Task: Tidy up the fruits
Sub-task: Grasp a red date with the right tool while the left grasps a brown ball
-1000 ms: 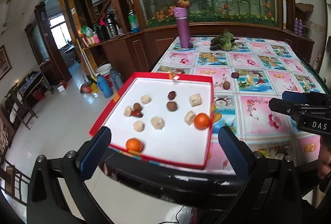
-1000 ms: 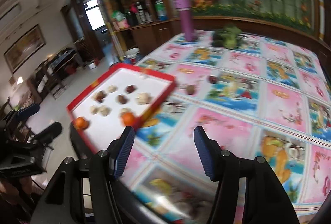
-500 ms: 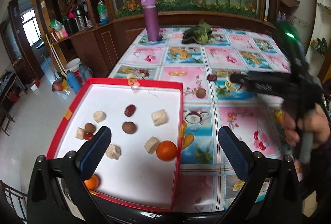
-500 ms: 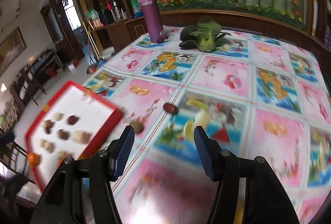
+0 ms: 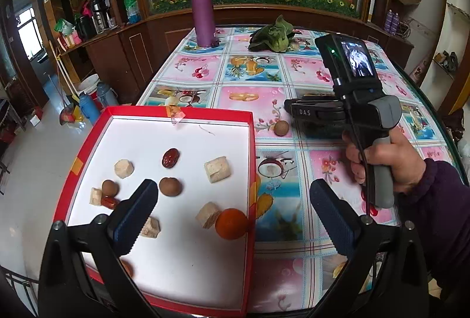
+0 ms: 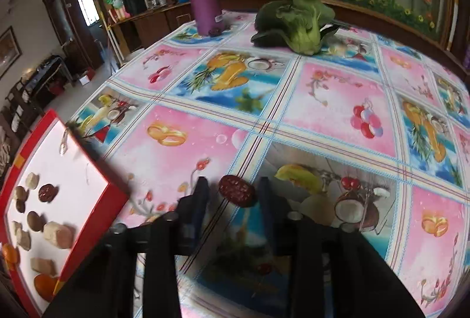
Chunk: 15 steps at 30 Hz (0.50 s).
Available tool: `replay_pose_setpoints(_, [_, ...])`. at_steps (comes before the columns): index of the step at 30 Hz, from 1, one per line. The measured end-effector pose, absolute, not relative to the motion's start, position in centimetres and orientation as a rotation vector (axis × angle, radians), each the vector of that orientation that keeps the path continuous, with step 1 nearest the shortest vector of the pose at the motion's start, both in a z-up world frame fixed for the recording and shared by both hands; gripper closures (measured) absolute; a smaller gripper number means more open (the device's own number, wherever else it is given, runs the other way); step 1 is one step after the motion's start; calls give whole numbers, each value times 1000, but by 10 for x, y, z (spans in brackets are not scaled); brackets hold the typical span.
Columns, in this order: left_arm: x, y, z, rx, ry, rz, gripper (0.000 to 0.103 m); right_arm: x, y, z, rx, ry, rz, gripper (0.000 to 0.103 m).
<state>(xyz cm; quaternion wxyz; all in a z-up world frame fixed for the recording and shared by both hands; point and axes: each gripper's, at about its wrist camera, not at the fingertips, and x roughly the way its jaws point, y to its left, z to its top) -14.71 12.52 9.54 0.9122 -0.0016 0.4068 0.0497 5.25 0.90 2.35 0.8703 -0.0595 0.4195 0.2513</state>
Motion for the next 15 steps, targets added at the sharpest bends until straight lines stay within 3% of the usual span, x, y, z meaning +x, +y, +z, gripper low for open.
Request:
replay_pose_setpoints(7, [-134,121,94,-41,847,33,0,51,-17,26,-47,943,533,79])
replay_pose_setpoints(15, [-74,85,72,14,908,-121,2,14,-110,30,77,983,519,79])
